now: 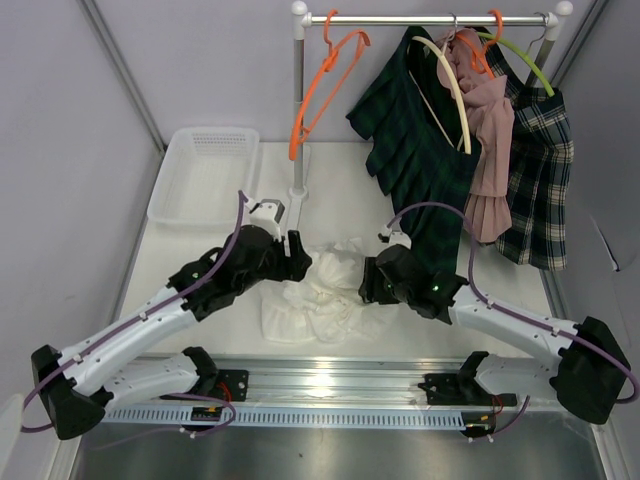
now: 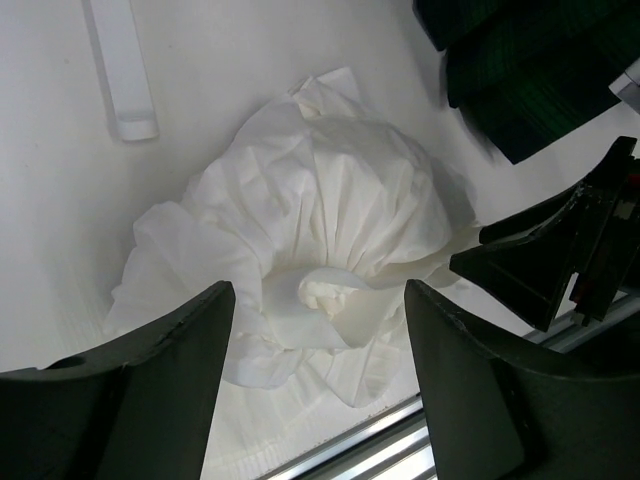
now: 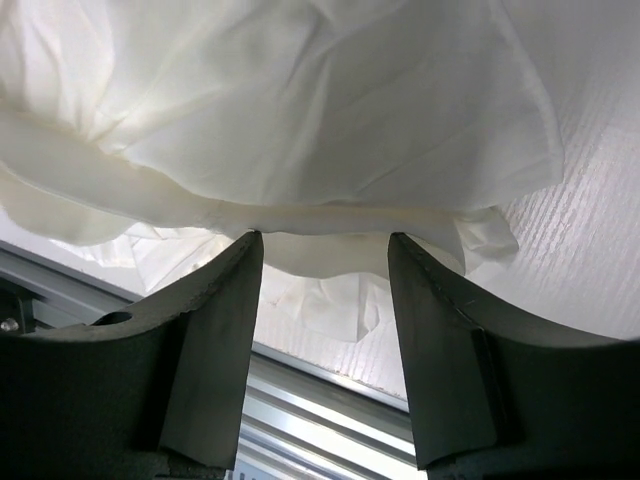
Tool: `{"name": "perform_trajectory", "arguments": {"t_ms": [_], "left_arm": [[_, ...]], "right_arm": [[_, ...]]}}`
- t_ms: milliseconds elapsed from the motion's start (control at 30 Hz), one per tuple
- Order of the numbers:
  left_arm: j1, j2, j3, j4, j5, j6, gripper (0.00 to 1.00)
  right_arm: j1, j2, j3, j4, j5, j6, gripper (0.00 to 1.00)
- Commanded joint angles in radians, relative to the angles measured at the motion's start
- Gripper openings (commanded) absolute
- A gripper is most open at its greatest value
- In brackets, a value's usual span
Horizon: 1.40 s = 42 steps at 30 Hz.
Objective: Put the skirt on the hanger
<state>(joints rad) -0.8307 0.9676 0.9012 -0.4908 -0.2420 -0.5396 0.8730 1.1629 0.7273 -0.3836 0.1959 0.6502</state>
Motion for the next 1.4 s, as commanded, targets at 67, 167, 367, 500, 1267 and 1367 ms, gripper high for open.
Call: {"name": "perform_trajectory", "arguments": {"t_ms": [67,167,367,500,1267,1367], "left_arm": [[0.007,-0.009,0.031,-0.012,0.015,0.04,0.75],[0.007,-0.001,0.004,0.014,0.024,0.029,0.74],[0.007,0.002,0.057,0.038,0.007,0.052,0.75],[0.008,0.029,0.087,0.027,0.018,0.056,0.74],[0.261,0.081,0.562,0.015,-0.257,0.047,0.48],[0.324,0.175,0.61,0.057,-0.234,0.001,0.43]], "right_arm": [[0.004,-0.08,0.173,-0.032,0.019,-0.037,0.6],[0.001,-0.066,0.271,-0.07,0.048,-0.092,0.62],[-0.049,0.013,0.506,-0.101,0.057,-0.178,0.64],[-0.123,0.099,0.699,-0.089,0.027,-0.23,0.69],[-0.273,0.448,1.218,0.13,-0.078,-0.333,0.88],[-0.275,0.451,1.227,0.141,-0.09,-0.331,0.88]]}}
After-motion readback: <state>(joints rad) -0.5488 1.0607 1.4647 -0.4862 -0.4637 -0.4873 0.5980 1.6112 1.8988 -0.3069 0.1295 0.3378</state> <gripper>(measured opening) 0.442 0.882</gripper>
